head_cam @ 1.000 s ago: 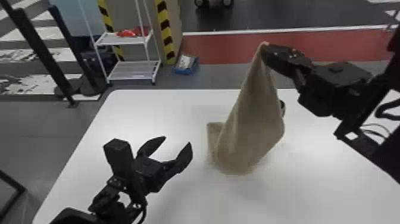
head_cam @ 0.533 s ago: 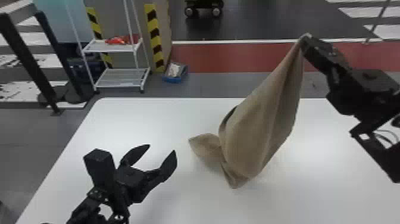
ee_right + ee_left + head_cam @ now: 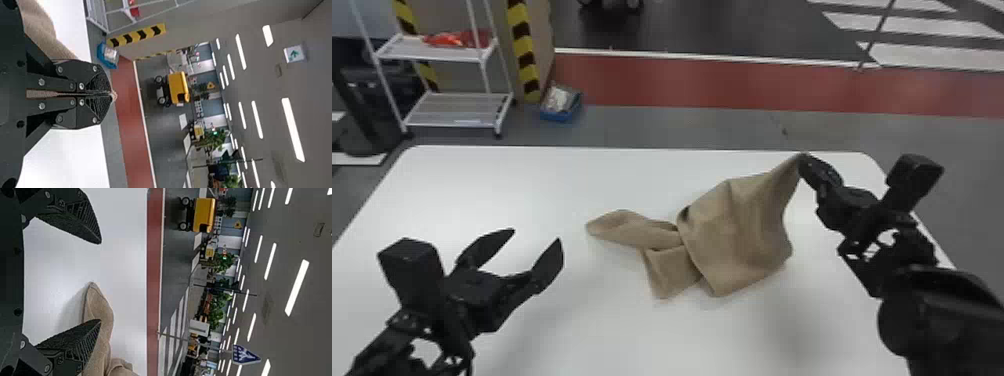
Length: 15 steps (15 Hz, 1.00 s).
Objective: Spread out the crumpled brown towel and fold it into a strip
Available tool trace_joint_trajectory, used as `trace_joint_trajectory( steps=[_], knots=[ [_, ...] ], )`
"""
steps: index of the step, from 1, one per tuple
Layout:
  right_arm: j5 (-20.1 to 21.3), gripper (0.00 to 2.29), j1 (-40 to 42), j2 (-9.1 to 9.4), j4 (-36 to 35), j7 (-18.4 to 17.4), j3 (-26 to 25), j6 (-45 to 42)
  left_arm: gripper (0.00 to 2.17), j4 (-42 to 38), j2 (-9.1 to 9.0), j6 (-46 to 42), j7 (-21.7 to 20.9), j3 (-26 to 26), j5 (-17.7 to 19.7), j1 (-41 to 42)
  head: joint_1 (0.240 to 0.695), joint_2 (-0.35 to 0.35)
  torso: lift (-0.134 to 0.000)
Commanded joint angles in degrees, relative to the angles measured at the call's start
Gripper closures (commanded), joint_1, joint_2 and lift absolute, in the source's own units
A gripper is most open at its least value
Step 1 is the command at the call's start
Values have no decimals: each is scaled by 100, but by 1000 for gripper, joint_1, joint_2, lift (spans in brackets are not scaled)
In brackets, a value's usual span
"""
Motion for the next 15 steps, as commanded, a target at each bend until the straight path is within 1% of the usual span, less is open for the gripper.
trace_joint_trajectory(
  steps=[1, 2, 3, 4, 5, 6, 7, 8, 9, 10, 11, 12, 13, 14, 15],
  knots=[
    [278, -1, -206, -101, 353, -141, -210, 899, 205, -32, 0, 10, 0, -3, -19, 23, 695, -141, -123],
    [313, -1, -56, -101, 300, -141, -448, 1198, 205, -32, 0, 10, 0, 6, -19, 32, 695, -154, -123],
    [278, 19, 225, -101, 133, -62, -606, 1198, 205, -24, 0, 10, 0, 6, -19, 32, 695, -168, -123],
    [339, 49, 454, -118, -157, -26, -764, 1321, 205, -6, 0, 10, 0, 6, -19, 23, 695, -180, -123],
    [295, 63, 770, -118, -473, 176, -984, 1584, 205, 12, 0, 10, 0, 6, -19, 5, 695, -210, -123],
    [216, 63, 1113, -101, -834, 466, -1168, 1690, 205, 47, -8, -7, 0, -12, -19, -30, 695, -223, -123],
    [198, 66, 1429, -83, -1168, 729, -1239, 1690, 201, 82, -8, 10, 0, -64, -19, -74, 695, -233, -123],
    [198, 66, 1789, 5, -1625, 852, -1239, 1655, 201, 91, -8, 10, -9, -108, -28, -100, 695, -238, -123],
    [207, 66, 2071, 163, -2029, 975, -1221, 1532, 205, 91, -17, 10, -9, -143, -37, -126, 695, -241, -123],
    [269, 80, 2273, 268, -2337, 984, -1160, 1444, 205, 91, -8, 45, -9, -179, -37, -144, 695, -243, -123],
    [620, 120, 2501, 312, -2688, 861, -870, 1479, 205, 91, -8, 116, 0, -214, -37, -161, 695, -234, -123],
    [1253, 134, 2686, 348, -3005, 562, -360, 1444, 201, 135, -17, 133, 8, -231, -19, -188, 695, -228, -123],
    [1561, 161, 2765, 400, -3136, 413, -35, 1426, 194, 152, -17, 133, 26, -258, -19, -205, 695, -219, -123],
    [1526, 218, 2783, 409, -3154, 422, 203, 1444, 191, 152, -17, 133, 35, -258, -28, -205, 695, -207, -123],
    [1578, 269, 2774, 400, -3145, 431, 387, 1444, 191, 117, -8, 151, 26, -266, -37, -197, 695, -167, -123]
  ],
)
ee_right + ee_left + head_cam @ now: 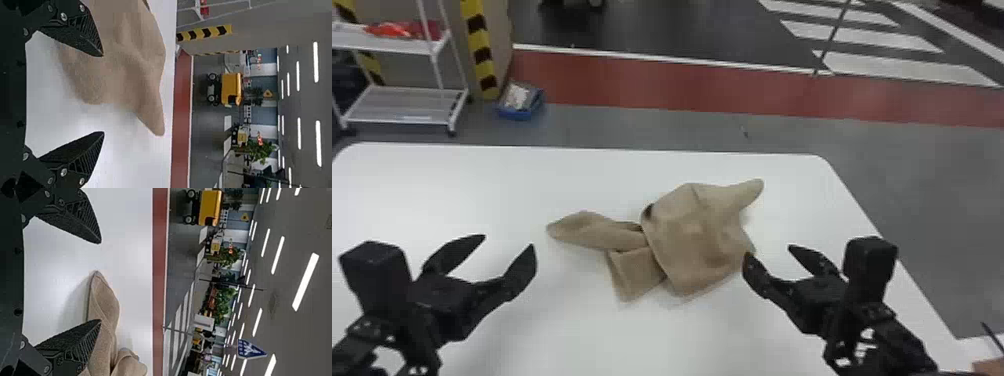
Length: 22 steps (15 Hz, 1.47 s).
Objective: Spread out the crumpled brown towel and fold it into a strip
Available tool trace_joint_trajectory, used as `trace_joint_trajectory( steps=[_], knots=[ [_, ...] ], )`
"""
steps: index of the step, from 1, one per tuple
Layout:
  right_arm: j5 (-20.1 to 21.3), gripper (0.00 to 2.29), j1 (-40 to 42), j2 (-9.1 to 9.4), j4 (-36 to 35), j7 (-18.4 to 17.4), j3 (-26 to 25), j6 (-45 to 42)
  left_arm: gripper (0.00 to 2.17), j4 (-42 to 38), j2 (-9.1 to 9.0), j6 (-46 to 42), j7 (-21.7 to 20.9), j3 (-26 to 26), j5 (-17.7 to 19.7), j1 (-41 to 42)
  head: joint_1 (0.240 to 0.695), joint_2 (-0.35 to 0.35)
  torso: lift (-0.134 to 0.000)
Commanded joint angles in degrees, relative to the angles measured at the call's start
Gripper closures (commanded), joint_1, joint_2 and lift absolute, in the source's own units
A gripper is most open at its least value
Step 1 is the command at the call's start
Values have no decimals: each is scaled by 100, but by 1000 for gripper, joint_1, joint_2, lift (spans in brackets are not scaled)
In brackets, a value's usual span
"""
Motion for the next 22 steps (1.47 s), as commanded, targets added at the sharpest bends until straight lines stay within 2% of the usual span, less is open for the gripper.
trace_joint_trajectory(
  steps=[1, 5, 7, 9, 11, 14, 16, 18, 21, 22],
  knots=[
    [130, 370, 4, 5, -20, 50, 424, 39, 191, -43, 17, 18, -16, -1, -13, 12, 695, -142, -123],
    [359, 414, 21, -47, 59, 182, 872, 57, 194, -52, 8, 246, -33, 17, -13, 12, 695, -69, -123],
    [394, 532, 21, -56, 191, 349, 969, 21, 194, -16, -9, 229, -42, -18, -48, -14, 695, -47, -123],
    [464, 532, -40, -74, 411, 463, 1065, 21, 194, 1, -18, 246, -42, -36, -57, -23, 695, -29, -123],
    [736, 532, -137, -91, 613, 472, 1206, 57, 194, 1, -18, 246, -42, -36, -65, -23, 695, -21, -123],
    [745, 532, -260, -91, 745, 692, 1223, 57, 194, 10, -9, 229, -42, -36, -65, -23, 695, -12, -123],
    [798, 535, -322, -91, 762, 692, 1223, 145, 194, 19, -9, 229, -42, -36, -65, -23, 695, -4, -123],
    [851, 768, -366, -91, 771, 701, 1223, 232, 194, 19, -9, 229, -60, -36, -65, -23, 695, -5, -123],
    [903, 805, -462, -91, 789, 701, 1223, 496, 194, 1, -9, 229, -69, -36, -65, -14, 695, -11, -123],
    [886, 1146, -454, -83, 780, 701, 1232, 496, 194, -8, -18, 229, -69, -36, -65, -14, 695, -13, -123]
  ],
)
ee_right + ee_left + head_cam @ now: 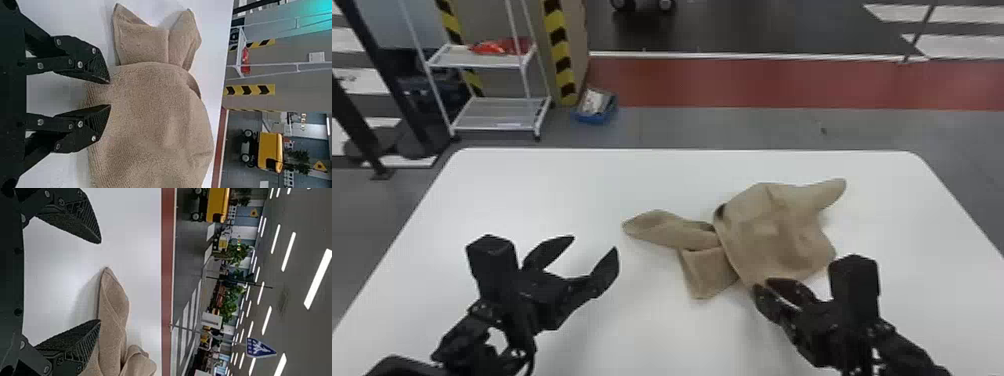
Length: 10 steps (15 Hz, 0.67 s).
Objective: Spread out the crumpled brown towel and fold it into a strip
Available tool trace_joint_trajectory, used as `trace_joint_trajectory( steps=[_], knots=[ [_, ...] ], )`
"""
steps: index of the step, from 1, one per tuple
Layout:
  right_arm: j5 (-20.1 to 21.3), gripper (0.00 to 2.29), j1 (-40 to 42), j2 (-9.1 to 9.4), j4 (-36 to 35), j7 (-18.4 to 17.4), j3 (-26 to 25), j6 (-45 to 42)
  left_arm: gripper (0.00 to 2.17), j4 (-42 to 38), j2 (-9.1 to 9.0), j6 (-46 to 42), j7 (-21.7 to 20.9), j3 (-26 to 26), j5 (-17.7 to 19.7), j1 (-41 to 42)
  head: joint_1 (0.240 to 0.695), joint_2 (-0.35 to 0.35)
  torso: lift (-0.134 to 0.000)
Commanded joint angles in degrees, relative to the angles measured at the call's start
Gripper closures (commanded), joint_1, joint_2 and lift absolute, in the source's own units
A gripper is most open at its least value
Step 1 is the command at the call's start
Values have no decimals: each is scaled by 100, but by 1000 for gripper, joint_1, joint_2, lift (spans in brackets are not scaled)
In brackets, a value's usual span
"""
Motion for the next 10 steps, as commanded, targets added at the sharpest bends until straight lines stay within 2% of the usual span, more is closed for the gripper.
trace_joint_trajectory(
  steps=[1, 2, 3, 4, 5, 8, 10],
  knots=[
    [-5, 1389, -23, 26, 6, 0, 8, 26, 194, -16, -8, 0, 0, 0, -9, 7, 695, -14, -123],
    [-14, 1366, -32, 26, 6, 0, 8, 26, 194, -16, -8, 0, 0, 0, -17, 7, 695, -15, -123],
    [-40, 954, 12, 26, -38, 0, 60, -62, 194, -8, -8, 0, 0, 0, -26, 7, 695, -14, -123],
    [-40, 313, 83, 9, -161, 0, 96, -167, 194, -8, -17, 0, 0, 0, -26, 7, 695, -12, -123],
    [-58, 137, 118, 17, -240, 0, 140, -167, 194, -8, -17, 0, 0, 0, -35, 16, 695, -9, -123],
    [-58, 110, 118, 17, -301, -26, 263, -115, 194, -16, -17, 0, 0, -18, -53, 7, 695, 9, -123],
    [197, 110, 39, 26, -143, -132, 465, -79, 194, -25, -8, 0, 0, -18, -53, 7, 695, 16, -123]
  ],
)
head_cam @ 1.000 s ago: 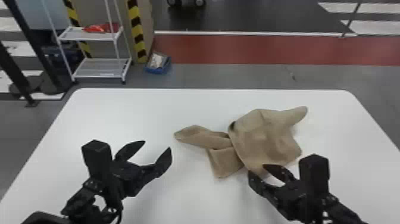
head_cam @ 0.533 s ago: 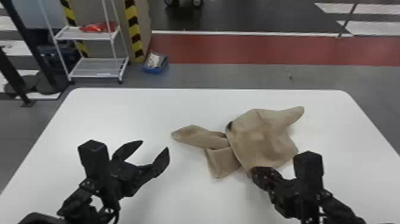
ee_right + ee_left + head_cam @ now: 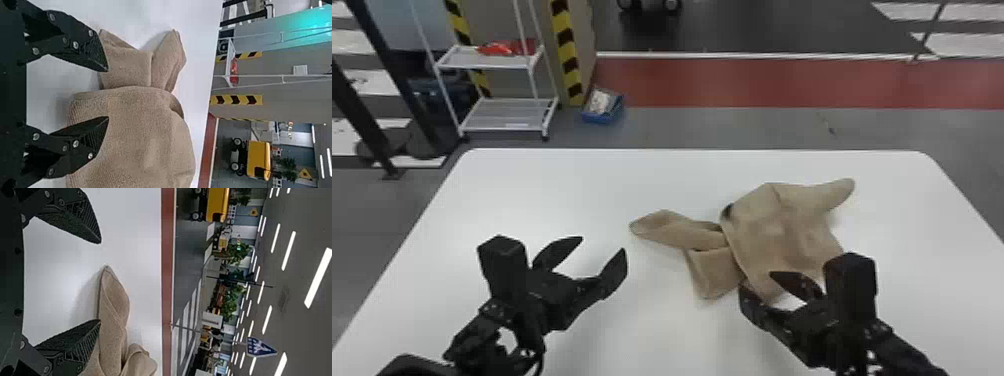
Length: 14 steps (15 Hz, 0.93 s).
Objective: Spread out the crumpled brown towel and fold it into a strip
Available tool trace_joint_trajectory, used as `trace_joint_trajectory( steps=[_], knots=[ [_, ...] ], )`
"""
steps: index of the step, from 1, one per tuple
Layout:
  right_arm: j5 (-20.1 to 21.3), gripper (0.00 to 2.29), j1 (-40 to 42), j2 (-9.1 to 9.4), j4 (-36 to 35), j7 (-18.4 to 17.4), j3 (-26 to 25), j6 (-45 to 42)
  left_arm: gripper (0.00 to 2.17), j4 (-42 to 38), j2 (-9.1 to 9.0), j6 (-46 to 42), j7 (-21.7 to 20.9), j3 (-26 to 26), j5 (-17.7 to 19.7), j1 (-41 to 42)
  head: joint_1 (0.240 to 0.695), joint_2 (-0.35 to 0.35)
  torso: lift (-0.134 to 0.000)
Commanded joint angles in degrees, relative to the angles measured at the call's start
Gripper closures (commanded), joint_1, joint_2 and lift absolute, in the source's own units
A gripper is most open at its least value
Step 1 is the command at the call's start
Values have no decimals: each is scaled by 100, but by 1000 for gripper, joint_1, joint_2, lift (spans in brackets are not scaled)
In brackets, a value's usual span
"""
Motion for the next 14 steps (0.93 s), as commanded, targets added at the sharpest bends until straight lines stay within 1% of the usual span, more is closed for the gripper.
trace_joint_trajectory(
  steps=[1, 2, 3, 4, 5, 6, 8, 9, 10, 12, 14],
  knots=[
    [267, 124, -135, 17, 270, -41, 208, 37, 194, -15, 18, 0, 0, 0, 0, -7, 695, 18, -123],
    [285, 218, -187, 17, 358, -50, 234, 37, 194, -15, 18, 0, 0, 0, 0, -16, 695, 24, -123],
    [399, 319, -214, 17, 402, -76, 278, 73, 194, -7, 9, 0, 0, 0, 0, -16, 695, 28, -123],
    [478, 434, -223, 17, 402, -191, 296, 90, 194, 11, 9, 0, -9, -9, 0, -25, 695, 31, -123],
    [461, 552, -214, 17, 384, -234, 270, 73, 194, 20, 9, 0, 0, -35, 0, -42, 695, 32, -123],
    [443, 593, -187, 17, 358, -349, 226, 73, 194, 37, 0, 0, 0, -44, -9, -42, 695, 26, -123],
    [426, 593, -196, 17, 358, -437, 138, 73, 194, 29, 0, 0, 0, -35, -9, -42, 695, 14, -123],
    [426, 640, -196, 17, 349, -498, 103, 90, 194, 20, 0, 0, 0, -35, -9, -33, 695, 8, -123],
    [390, 755, -187, 17, 340, -498, 59, 37, 194, 2, 0, 0, 0, -35, -9, -33, 695, 2, -123],
    [329, 768, -205, 9, 349, -489, -3, 55, 194, 2, 0, 0, 0, -35, -27, -25, 695, -12, -123],
    [311, 1426, -170, 9, 253, -489, -29, 55, 194, 2, 0, 0, 0, -44, -36, -25, 695, -18, -123]
  ],
)
